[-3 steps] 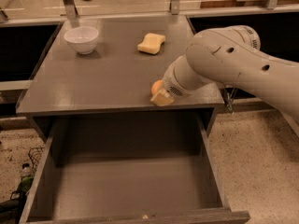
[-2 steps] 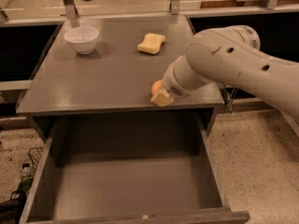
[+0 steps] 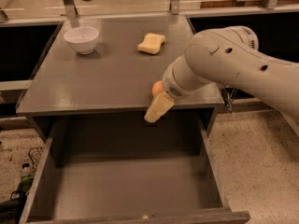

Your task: Pick orange from top drawer and place on counter

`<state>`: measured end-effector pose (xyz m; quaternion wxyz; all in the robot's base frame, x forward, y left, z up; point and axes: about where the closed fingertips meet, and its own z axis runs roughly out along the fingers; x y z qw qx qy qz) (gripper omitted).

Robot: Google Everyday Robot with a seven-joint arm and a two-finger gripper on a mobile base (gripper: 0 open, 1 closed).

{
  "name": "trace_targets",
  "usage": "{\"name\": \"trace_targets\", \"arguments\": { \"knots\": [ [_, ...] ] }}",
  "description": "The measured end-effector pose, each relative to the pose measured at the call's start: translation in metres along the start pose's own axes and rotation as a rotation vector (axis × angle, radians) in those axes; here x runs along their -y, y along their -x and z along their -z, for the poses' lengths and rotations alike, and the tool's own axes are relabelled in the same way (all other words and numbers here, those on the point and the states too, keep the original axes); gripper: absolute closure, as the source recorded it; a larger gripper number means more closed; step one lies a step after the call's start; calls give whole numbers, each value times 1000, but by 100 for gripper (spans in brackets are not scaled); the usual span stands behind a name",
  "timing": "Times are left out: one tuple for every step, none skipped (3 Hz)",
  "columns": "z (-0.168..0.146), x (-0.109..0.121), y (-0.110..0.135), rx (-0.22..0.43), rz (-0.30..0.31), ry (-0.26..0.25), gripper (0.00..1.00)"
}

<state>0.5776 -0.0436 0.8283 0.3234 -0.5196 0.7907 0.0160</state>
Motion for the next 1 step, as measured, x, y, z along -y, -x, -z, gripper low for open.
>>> {"name": "trace_targets", "arguments": {
  "knots": [
    [0,0,0,0,0,0,0]
  ]
}}
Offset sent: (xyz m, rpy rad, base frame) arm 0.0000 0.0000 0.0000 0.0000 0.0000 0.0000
